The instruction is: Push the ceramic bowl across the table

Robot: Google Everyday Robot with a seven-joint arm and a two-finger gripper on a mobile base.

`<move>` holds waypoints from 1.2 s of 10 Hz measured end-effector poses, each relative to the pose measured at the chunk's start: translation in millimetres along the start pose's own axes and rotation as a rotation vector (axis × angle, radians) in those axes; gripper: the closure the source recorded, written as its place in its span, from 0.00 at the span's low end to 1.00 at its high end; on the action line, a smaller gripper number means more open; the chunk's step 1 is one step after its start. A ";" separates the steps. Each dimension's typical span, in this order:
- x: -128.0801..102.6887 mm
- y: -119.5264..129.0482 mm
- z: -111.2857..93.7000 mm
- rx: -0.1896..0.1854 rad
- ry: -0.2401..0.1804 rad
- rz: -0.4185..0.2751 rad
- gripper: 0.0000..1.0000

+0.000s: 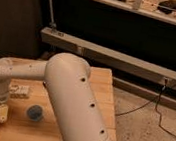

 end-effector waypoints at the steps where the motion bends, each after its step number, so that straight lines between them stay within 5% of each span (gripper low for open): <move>1: -5.8 -1.8 0.8 -0.004 -0.010 0.020 0.35; 7: -10.4 -4.2 -3.1 -0.016 -0.024 0.129 0.35; 12: -10.9 -4.1 -6.1 0.007 -0.038 0.101 0.35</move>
